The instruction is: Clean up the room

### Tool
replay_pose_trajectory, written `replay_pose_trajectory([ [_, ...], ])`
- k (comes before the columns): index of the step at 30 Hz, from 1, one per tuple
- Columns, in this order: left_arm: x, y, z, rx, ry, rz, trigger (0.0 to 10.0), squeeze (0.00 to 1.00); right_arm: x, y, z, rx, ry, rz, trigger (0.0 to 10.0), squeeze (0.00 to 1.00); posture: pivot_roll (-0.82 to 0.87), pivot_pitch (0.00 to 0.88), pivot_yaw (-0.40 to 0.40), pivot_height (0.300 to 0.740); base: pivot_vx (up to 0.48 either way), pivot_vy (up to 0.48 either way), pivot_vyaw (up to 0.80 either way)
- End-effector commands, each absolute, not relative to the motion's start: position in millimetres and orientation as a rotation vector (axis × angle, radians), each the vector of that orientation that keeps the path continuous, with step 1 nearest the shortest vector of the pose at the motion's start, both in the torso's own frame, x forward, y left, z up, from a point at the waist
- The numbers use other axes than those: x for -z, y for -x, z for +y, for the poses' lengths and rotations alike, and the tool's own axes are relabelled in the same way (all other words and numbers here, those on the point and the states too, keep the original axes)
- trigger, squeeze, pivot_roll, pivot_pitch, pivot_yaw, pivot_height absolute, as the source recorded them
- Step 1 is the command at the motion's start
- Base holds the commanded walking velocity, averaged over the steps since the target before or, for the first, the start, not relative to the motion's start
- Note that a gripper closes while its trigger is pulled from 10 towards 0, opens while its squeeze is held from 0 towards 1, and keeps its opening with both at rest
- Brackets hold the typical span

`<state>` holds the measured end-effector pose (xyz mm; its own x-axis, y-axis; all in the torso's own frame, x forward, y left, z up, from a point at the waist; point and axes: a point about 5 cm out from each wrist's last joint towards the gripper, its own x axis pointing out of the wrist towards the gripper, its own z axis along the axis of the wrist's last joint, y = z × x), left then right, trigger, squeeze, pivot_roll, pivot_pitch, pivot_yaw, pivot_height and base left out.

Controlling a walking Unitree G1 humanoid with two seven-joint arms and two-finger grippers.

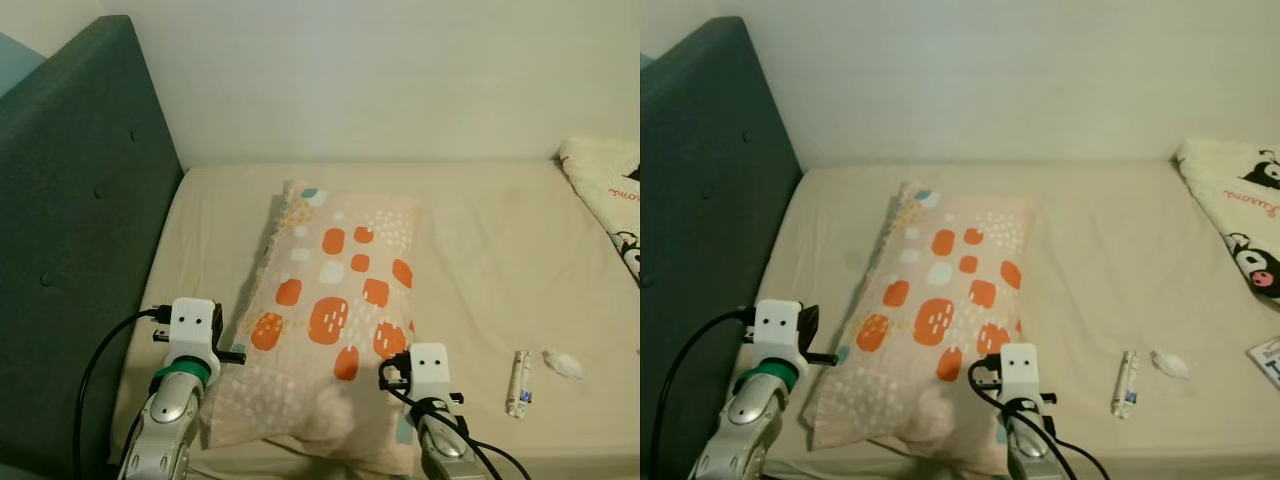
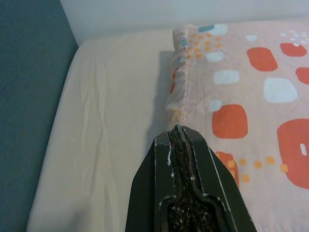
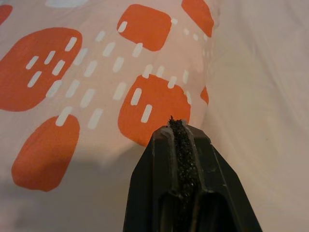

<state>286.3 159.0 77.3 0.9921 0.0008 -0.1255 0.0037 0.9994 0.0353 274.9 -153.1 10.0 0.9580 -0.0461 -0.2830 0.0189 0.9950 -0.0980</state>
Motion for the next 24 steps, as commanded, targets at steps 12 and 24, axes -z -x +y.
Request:
replay_pose_trajectory([
  [12,-68.5,-281.2,156.4,0.011,-0.015,0.177,10.0,0.0,-6.0,-270.9,-153.6,0.031,0.098,0.316,10.0,0.0,0.02,0.065,0.084,0.74,-0.121,0.0,0.0],
  [24,-67.1,-282.4,152.9,0.018,-0.01,0.184,10.0,0.0,-4.9,-268.0,-157.8,0.034,0.111,0.322,10.0,0.0,0.01,0.056,0.082,0.74,-0.3,0.0,0.0],
])
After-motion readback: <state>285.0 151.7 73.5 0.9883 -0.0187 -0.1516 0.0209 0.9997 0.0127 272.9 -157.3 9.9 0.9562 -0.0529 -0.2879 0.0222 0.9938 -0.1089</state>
